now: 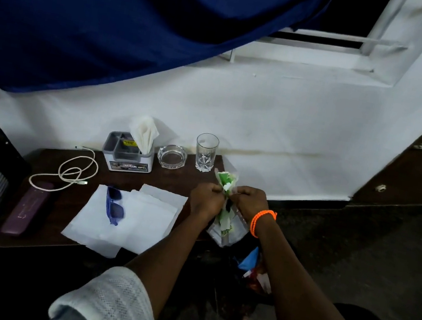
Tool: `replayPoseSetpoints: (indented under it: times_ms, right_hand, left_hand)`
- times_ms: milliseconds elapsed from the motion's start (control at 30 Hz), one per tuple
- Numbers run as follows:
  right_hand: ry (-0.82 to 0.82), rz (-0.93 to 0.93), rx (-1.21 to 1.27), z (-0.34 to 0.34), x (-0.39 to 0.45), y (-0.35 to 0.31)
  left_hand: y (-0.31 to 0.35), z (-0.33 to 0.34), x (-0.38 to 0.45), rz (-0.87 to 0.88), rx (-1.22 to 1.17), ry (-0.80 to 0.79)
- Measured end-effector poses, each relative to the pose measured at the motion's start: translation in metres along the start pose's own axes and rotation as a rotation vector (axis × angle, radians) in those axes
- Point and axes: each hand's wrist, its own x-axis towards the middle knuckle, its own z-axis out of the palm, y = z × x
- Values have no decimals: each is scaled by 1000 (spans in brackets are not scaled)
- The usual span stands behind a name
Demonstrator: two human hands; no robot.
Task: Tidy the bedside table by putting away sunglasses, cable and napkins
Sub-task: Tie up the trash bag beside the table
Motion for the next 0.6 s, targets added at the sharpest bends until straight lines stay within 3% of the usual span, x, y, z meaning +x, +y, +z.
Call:
replayPoseSetpoints:
  times_ms: [300,433,600]
  right_hand:
    - [143,196,273,-56,8,46]
    - [184,238,202,-71,13,77]
    - [167,335,-55,-83,21,133]
  left_hand:
    - [-1,85,-19,3,-38,-378]
    - [-16,113,-27,-39,-31,-540]
    - [-44,149,-30,-134,15,-708]
